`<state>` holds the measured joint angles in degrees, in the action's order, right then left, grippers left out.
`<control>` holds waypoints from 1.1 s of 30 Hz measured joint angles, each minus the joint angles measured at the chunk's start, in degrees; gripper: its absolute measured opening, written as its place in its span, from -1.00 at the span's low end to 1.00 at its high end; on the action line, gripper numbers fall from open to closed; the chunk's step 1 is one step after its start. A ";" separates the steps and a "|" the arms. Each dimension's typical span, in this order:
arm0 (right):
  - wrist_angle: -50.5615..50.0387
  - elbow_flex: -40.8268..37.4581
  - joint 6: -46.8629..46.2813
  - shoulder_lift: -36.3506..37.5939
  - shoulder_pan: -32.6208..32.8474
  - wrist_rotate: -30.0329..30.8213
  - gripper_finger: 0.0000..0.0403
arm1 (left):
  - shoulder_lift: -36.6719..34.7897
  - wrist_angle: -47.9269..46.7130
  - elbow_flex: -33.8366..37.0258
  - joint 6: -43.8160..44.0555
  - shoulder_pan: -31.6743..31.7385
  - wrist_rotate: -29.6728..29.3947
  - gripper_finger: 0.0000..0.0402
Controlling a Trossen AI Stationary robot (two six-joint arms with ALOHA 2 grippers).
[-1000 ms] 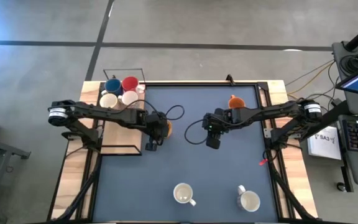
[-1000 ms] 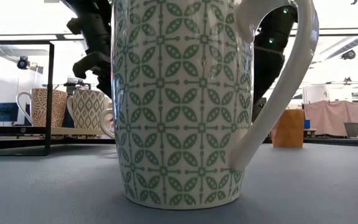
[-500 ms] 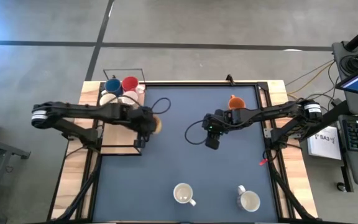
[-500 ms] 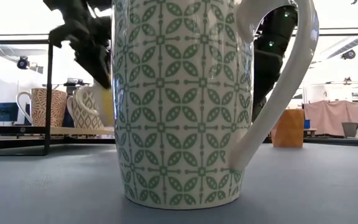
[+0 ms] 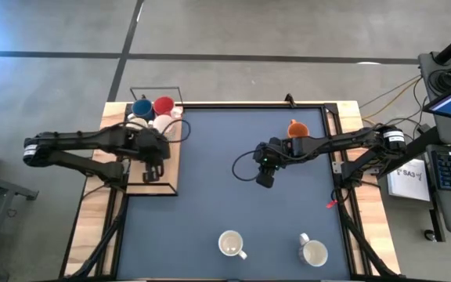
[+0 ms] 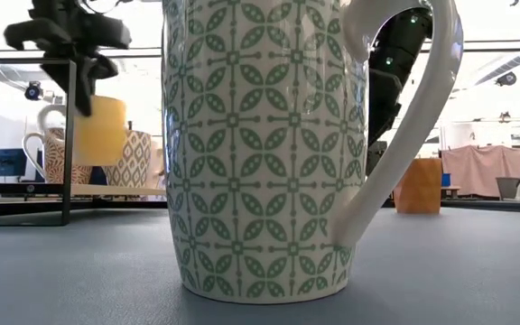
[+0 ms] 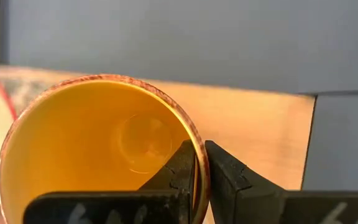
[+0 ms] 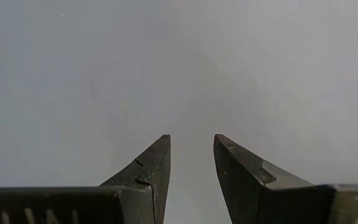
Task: Place coffee mugs
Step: Put the yellow patterned mug on the shelf
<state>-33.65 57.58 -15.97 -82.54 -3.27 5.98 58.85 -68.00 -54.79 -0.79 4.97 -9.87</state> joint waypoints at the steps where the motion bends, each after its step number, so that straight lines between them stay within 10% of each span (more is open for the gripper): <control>1: 0.00 0.00 0.00 0.00 0.02 -0.04 -0.45 | -0.78 -0.88 0.31 1.41 0.01 -0.02 -0.96; 33: 0.19 0.07 -0.15 -0.04 0.02 -0.18 -0.49 | -14.79 -5.91 11.26 25.96 0.00 -1.45 -0.96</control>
<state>-33.46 57.65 -16.12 -82.59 -3.25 5.80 44.06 -73.91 -43.53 25.17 4.97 -11.32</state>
